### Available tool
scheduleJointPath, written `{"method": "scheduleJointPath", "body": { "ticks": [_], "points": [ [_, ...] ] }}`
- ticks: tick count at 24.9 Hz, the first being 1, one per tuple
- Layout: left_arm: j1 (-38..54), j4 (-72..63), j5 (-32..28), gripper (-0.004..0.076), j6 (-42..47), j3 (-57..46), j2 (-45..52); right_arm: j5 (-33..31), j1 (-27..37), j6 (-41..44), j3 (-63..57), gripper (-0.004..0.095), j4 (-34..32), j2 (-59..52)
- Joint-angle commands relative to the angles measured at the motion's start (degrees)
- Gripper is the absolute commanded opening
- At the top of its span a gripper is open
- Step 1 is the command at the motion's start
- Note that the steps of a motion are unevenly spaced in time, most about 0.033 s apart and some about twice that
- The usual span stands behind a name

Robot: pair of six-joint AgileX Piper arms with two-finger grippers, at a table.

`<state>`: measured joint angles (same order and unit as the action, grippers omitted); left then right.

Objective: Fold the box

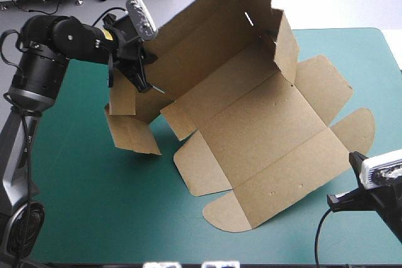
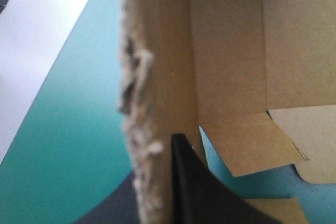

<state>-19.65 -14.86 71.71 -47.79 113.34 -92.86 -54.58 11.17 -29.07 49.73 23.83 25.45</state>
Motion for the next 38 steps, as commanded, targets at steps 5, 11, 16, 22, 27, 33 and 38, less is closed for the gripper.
{"method": "scheduleJointPath", "body": {
  "ticks": [5, 11, 16, 22, 27, 33, 38],
  "points": [
    [-18.88, 17.68, -0.27, 0.0011, -3.02, -9.5, 5.19, 6.72, -0.05, -2.06, 2.53, -0.002, 1.87, 3.07],
    [-22.93, 24.73, -14.29, 0.0011, -0.04, -25.63, 15.28, 8.11, -0.05, -2.18, 6.8, -0.002, 1.76, 6.41],
    [-23.17, 25.6, -22.07, 0.0011, 4.75, -33.45, 17.46, 7.61, -0.05, -2.18, 10.48, -0.002, 1.66, 9.6],
    [-27.74, 33.64, -21.35, 0.0011, 8.43, -33.48, 15.23, 7.3, -0.05, -2.18, 10.48, -0.002, 1.87, 12.64],
    [-30.23, 35.59, -20.93, 0.0011, 8.63, -33.48, 13.15, 8.73, -0.05, -3.37, 10.48, -0.002, 3.56, 16.65],
    [-30.36, 39.64, -20.75, 0.0011, 9.67, -33.58, 12.61, 6.51, -0.05, -5.71, 11.68, -0.002, 8.0, 23.64],
    [-30.36, 40.29, -21.67, 0.0011, 8.76, -36.37, 12.61, 0.54, -0.05, -6.28, 18.88, -0.002, 9.94, 30.03]
  ]
}}
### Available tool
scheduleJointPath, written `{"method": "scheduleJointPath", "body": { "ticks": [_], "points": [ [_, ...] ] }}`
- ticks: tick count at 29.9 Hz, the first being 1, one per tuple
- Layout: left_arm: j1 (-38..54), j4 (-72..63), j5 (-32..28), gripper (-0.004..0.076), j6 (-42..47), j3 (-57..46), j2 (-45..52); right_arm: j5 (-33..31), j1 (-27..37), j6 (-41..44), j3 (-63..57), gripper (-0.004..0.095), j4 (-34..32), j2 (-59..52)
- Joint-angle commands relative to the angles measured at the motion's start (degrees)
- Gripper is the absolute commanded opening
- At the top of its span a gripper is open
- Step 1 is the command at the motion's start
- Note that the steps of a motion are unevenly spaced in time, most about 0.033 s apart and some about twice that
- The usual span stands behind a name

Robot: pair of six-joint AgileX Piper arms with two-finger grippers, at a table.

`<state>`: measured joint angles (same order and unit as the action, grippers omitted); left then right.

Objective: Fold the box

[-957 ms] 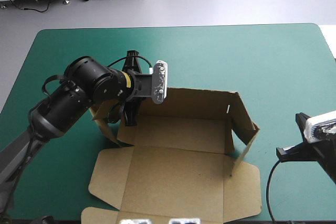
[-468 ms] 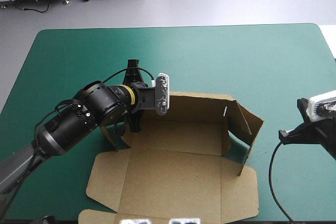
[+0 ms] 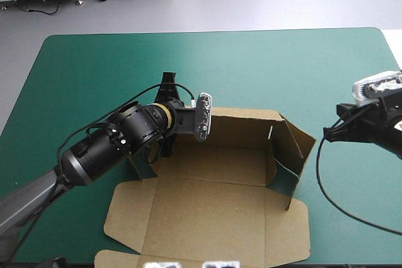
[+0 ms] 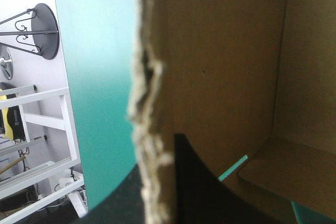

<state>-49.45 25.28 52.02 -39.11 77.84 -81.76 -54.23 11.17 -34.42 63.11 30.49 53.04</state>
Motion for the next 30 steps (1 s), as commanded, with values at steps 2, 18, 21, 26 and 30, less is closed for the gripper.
{"method": "scheduleJointPath", "body": {
  "ticks": [2, 18, 21, 26, 30],
  "points": [
    [-0.56, 0.94, -2.8, 0.0011, -1.94, -4.21, 1.61, -1.85, -0.05, -0.93, 9.24, -0.002, 4.3, 4.94],
    [-0.56, 42.25, -15.21, 0.0011, 35.62, -22.62, 3.82, -10.97, -0.05, -0.93, 15.04, -0.002, 8.8, 12.99],
    [-0.56, 42.74, -15.23, 0.0011, 36.26, -22.62, 2.68, -11.23, -0.05, -1.43, 15.04, -0.002, 9.58, 13.88],
    [-0.45, 44.97, -13.26, 0.0011, 36.37, -21.56, 2.58, -11.26, -0.05, -2.44, 15.41, -0.002, 11.35, 16.04],
    [-0.45, 42.65, -13.94, 0.0011, 36.8, -21.3, 3.04, -13.19, -0.72, -3.52, 15.41, -0.002, 13.42, 19.08]
  ]
}}
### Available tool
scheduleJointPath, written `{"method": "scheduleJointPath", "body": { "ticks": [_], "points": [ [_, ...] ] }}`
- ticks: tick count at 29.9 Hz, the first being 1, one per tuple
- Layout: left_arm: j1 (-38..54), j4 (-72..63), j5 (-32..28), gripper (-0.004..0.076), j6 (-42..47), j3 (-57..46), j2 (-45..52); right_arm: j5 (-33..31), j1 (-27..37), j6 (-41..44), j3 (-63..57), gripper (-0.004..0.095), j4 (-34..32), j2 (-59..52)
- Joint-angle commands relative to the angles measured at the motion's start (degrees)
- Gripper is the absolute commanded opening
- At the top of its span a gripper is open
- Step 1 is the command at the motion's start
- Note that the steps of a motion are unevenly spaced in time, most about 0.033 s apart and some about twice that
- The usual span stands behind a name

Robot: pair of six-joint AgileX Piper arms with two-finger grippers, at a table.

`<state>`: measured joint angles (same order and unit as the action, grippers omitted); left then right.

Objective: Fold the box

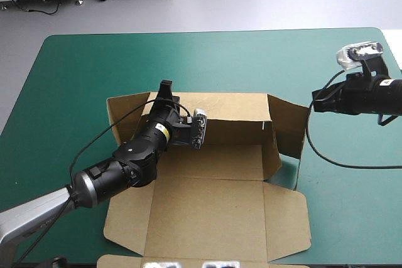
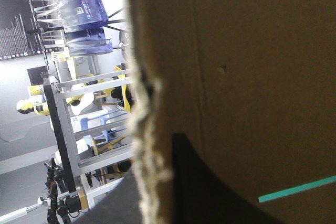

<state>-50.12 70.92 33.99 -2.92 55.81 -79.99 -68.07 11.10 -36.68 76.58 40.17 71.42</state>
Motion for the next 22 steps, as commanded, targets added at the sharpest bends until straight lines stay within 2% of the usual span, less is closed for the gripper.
{"method": "scheduleJointPath", "body": {
  "ticks": [1, 6, 9, 13, 16, 22],
  "points": [
    [0.22, -3.62, 3.79, 0.0011, 0.19, 0.72, 1.28, 0.66, -1.08, -1.56, 1.93, -0.002, 3.74, 1.73],
    [0.22, -4.12, 3.68, 0.0011, -0.1, 0.72, 1.28, 4.6, -3.04, -2.06, 2.29, -0.002, 3.51, 5.56],
    [0.22, -4.12, 3.31, 0.0011, -0.1, 0.72, 1.28, 4.66, -4.46, -1.45, 3.56, -0.002, 3.28, 8.04],
    [0.22, -4.12, 3.31, 0.0011, -0.1, 0.72, 1.28, 4.46, -7.41, -0.07, 4.28, -0.002, -1.05, 10.45],
    [0.22, -4.12, 3.23, 0.0011, -0.1, 0.72, 1.28, 2.13, -9.36, 0.48, 4.28, -0.002, -4.41, 11.96],
    [0.22, -4.12, 2.87, 0.0011, -0.1, 0.72, 1.28, -3.43, -10.94, -2.44, 4.18, -0.002, -3.38, 11.88]
  ]
}}
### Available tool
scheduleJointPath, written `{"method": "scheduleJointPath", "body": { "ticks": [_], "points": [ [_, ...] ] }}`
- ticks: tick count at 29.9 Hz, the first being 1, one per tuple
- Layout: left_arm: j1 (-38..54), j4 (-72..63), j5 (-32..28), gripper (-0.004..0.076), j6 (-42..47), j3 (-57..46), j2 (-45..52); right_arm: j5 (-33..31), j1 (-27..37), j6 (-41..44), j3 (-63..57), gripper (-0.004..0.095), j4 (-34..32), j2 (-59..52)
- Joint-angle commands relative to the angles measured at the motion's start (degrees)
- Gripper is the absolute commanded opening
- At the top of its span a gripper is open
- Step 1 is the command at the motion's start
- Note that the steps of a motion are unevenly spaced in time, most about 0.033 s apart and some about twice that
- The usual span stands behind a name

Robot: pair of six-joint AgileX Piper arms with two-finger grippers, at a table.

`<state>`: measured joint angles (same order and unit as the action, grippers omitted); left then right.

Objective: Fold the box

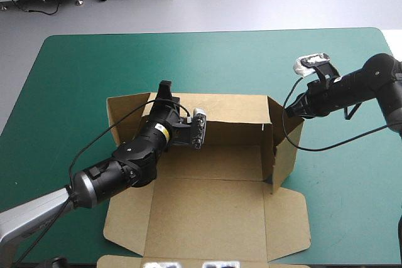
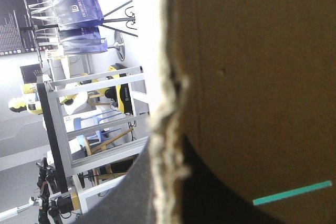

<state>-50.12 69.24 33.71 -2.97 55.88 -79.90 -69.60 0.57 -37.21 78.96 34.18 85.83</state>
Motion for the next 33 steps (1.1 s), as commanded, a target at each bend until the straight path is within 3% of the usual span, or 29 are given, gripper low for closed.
{"method": "scheduleJointPath", "body": {
  "ticks": [1, 9, 17, 24, 33],
  "points": [
    [0.22, -2.44, 3.15, 0.0011, -0.05, 0.66, 1.19, -1.9, -0.4, -2.07, 1.67, -0.002, 2.62, -2.86],
    [0.22, -2.44, 3.11, 0.0011, -0.05, 0.74, 1.27, 1.08, -0.4, -10.17, -6.29, -0.002, 5.89, -7.51],
    [0.22, -2.69, 3.02, 0.0011, -0.05, 0.88, 1.27, 12.83, -0.4, -24.54, -18.43, -0.002, 11.95, -14.05],
    [0.22, -2.93, 2.9, 0.0011, -0.05, 0.88, 1.27, 26.16, -0.4, -44.83, -33.41, -0.002, 26.14, -21.48],
    [0.22, -3.8, 3.0, 0.0011, 0.19, 0.88, 1.27, 27.8, -0.4, -59.17, -41.75, -0.002, 38.44, -25.71]
  ]
}}
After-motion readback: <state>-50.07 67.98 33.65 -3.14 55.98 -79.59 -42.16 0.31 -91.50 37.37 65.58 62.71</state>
